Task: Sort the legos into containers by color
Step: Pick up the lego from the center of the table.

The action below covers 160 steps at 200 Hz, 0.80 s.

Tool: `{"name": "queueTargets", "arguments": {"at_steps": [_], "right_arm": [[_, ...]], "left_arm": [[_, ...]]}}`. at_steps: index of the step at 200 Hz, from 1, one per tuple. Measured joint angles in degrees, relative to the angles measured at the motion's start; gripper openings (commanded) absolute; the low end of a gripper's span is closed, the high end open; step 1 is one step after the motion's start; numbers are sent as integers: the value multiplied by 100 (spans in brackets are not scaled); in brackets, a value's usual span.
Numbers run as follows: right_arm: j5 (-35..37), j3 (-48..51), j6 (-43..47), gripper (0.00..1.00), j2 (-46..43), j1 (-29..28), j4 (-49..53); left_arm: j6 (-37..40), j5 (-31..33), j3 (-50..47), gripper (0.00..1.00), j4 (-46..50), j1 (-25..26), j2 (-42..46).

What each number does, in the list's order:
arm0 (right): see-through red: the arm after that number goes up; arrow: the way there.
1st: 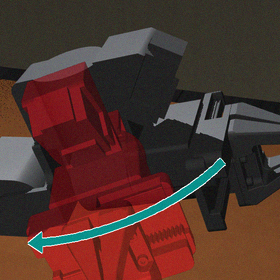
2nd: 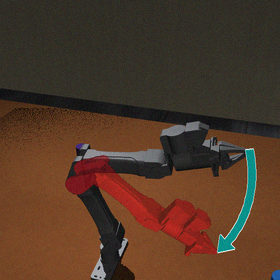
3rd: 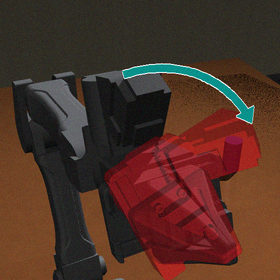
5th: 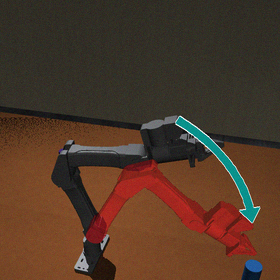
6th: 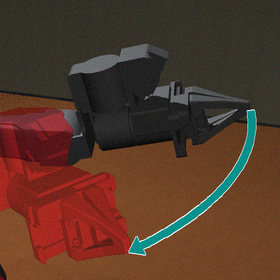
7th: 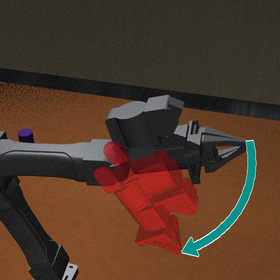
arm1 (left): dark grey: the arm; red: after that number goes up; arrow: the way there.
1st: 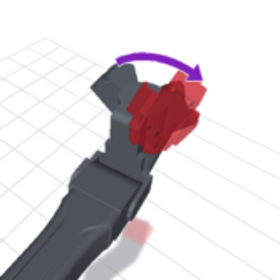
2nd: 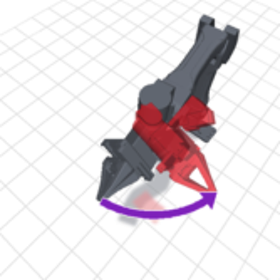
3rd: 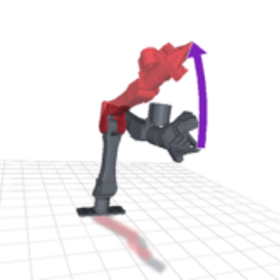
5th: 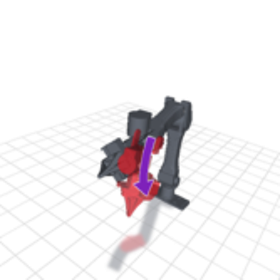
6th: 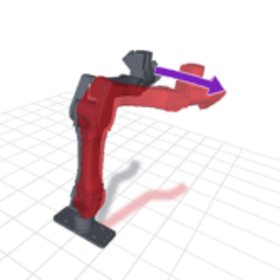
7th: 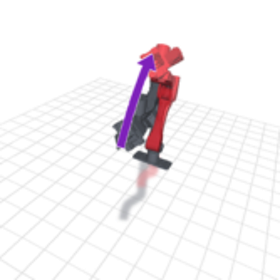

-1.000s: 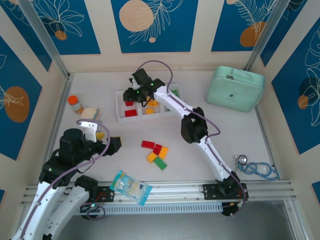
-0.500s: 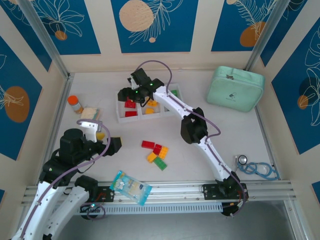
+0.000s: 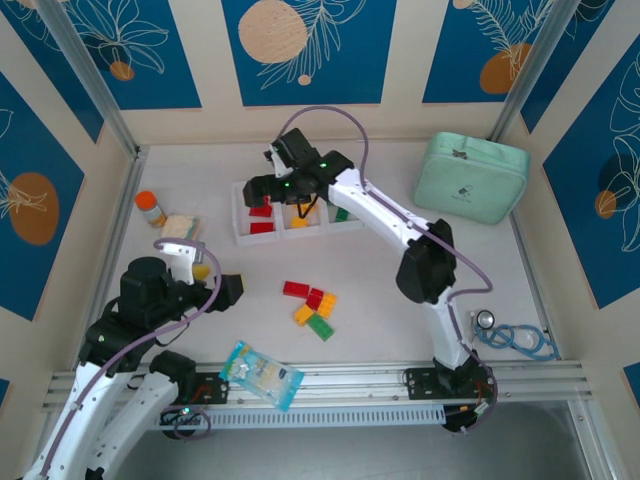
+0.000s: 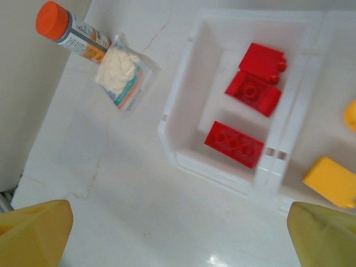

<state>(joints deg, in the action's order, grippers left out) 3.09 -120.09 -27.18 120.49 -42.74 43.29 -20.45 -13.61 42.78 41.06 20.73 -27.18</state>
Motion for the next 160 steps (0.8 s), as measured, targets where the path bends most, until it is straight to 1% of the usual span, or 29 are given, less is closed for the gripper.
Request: {"name": "queueTargets", "arguments": {"at_steps": [17,43,65,83,101,130,160], "right_arm": [[131,793,444,99,-514,11,-306],[188,2118,1484,99,-1180,-9,-800],[186,3174,2605,99,-1637,-188,-1130],[188,3777,3370,99,-1858,-426,-1244],[249,4026,3862,99,-1875,-640,-1241],[315,4074,4343,100,-1788,-835,-1198],[420,3871,4599,96,-1303,-920,-977]], "left_arm": [[0,-11,0,99,0,0,-2],[0,-13,0,99,0,0,-26],[0,-13,0,99,0,0,-68],[0,-13,0,99,0,0,-81],[0,-11,0,99,0,0,-81],[0,-11,0,99,-2,0,-90],[-2,-11,0,99,0,0,-146]]}}
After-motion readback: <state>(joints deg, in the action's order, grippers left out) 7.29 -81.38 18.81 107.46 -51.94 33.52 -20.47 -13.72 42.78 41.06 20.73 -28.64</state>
